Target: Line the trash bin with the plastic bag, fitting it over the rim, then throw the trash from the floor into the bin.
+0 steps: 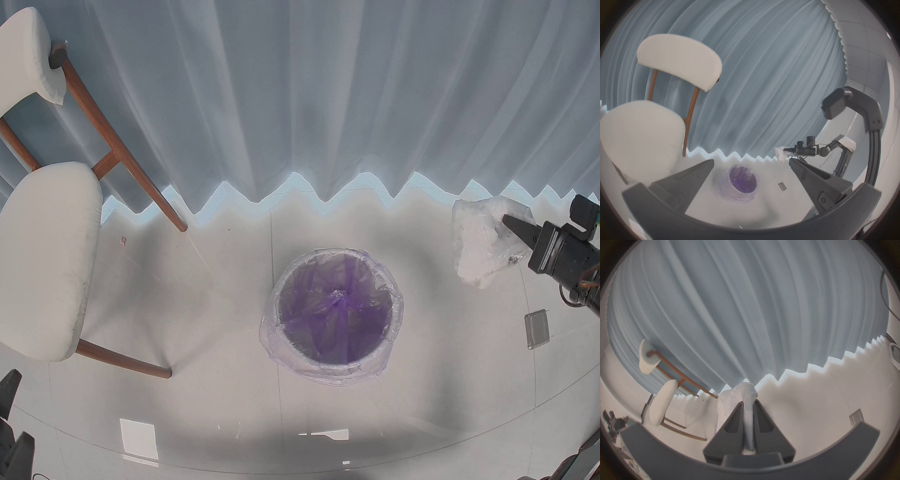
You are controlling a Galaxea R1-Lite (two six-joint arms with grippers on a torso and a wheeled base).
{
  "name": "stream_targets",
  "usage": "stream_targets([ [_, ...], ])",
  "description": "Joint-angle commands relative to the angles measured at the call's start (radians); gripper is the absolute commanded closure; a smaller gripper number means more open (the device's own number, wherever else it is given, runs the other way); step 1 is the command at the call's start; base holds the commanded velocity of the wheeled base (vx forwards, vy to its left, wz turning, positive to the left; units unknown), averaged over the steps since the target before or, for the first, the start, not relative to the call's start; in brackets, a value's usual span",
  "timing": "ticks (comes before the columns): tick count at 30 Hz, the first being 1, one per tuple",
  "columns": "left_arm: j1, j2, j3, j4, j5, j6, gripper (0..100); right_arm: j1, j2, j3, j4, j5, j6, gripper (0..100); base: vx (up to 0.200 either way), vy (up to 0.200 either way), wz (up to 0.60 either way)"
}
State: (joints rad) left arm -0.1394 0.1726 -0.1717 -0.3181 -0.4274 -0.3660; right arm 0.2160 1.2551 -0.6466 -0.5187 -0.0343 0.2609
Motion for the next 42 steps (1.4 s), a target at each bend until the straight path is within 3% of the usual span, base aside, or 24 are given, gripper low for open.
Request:
stream_targets([
  [1,-0.013,-0.085,0.103,-0.027,0.003,0.130,0,0.088,-0.006,0.088,-0.073,-0.001,-0.074,100,0.000,0.000,0.00],
  [2,-0.013,-0.085,0.153,-0.041,0.022,0.202,0,0.091,0.006,0.094,-0.081,0.001,-0.094,100,0.000,0.000,0.00],
  [4,-0.013,-0.085,0.153,-0.041,0.022,0.202,0,0.091,0.006,0.094,-0.081,0.001,-0.094,100,0.000,0.000,0.00],
  [5,-0.014,-0.085,0.172,-0.013,0.096,0.292,0,0.094,0.035,0.099,-0.098,0.005,-0.124,100,0.000,0.000,0.00],
  [8,-0.014,-0.085,0.172,0.047,0.188,0.297,0,0.114,0.079,0.097,-0.121,0.005,-0.130,100,0.000,0.000,0.00],
  [13,-0.014,-0.087,0.172,0.172,0.507,0.303,0,0.137,0.176,0.085,-0.153,0.016,-0.187,100,0.000,0.000,0.00],
  [15,-0.014,-0.087,0.172,0.172,0.507,0.303,0,0.137,0.176,0.085,-0.153,0.016,-0.187,100,0.000,0.000,0.00],
  [16,-0.013,-0.088,0.172,0.290,0.636,0.308,0,0.138,0.228,0.058,-0.158,0.039,-0.216,100,0.000,0.000,0.00],
  [17,-0.014,-0.087,0.172,0.329,0.662,0.312,0,0.140,0.244,0.042,-0.161,0.039,-0.218,100,0.000,0.000,0.00],
  [21,-0.014,-0.087,0.172,0.312,0.648,0.354,0,0.140,0.282,0.010,-0.162,0.040,-0.227,100,0.000,0.000,0.00],
  [25,-0.014,-0.085,0.172,0.317,0.395,0.363,0,0.140,0.329,-0.005,-0.164,0.040,-0.244,100,0.000,0.000,0.00],
  [26,-0.014,-0.085,0.172,0.317,0.395,0.363,0,0.140,0.329,-0.005,-0.164,0.040,-0.244,100,0.000,0.000,0.00],
  [27,-0.016,-0.084,0.172,0.347,0.343,0.380,0,0.141,0.339,-0.005,-0.164,0.040,-0.246,100,0.000,0.000,0.00],
  [29,-0.017,-0.084,0.167,0.383,0.338,0.409,0,0.151,0.353,0.002,-0.164,0.040,-0.252,100,0.000,0.000,0.00],
  [42,0.004,-0.087,0.172,0.358,0.368,0.381,0,0.155,0.486,-0.048,-0.195,0.039,-0.298,100,0.000,0.000,0.00],
])
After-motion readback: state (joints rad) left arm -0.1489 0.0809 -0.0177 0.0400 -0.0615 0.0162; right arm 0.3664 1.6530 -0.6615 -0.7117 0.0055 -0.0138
